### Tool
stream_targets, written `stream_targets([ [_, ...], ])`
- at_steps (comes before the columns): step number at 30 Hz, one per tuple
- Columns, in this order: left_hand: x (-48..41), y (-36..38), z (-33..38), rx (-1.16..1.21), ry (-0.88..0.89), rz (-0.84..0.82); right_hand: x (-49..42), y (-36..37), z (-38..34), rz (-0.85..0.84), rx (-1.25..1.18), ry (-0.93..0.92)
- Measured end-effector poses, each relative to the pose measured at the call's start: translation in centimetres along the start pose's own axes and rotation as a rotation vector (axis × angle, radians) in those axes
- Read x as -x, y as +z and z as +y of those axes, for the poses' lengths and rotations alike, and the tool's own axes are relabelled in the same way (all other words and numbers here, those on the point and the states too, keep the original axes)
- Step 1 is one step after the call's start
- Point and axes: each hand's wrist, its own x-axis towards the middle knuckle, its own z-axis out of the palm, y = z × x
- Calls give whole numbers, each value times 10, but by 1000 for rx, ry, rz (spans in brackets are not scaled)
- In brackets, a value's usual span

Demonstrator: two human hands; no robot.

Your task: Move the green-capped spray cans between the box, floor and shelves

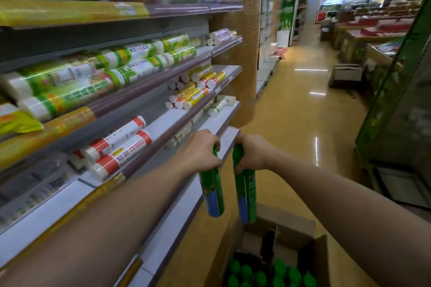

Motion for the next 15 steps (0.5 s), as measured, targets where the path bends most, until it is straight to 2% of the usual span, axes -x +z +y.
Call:
stream_targets([
  [6, -62, 38, 16, -17, 55, -55, -24, 3, 53, -17, -9, 66],
  [15, -152, 136, 18, 15, 134, -315, -73, 57, 130, -152, -104, 292],
])
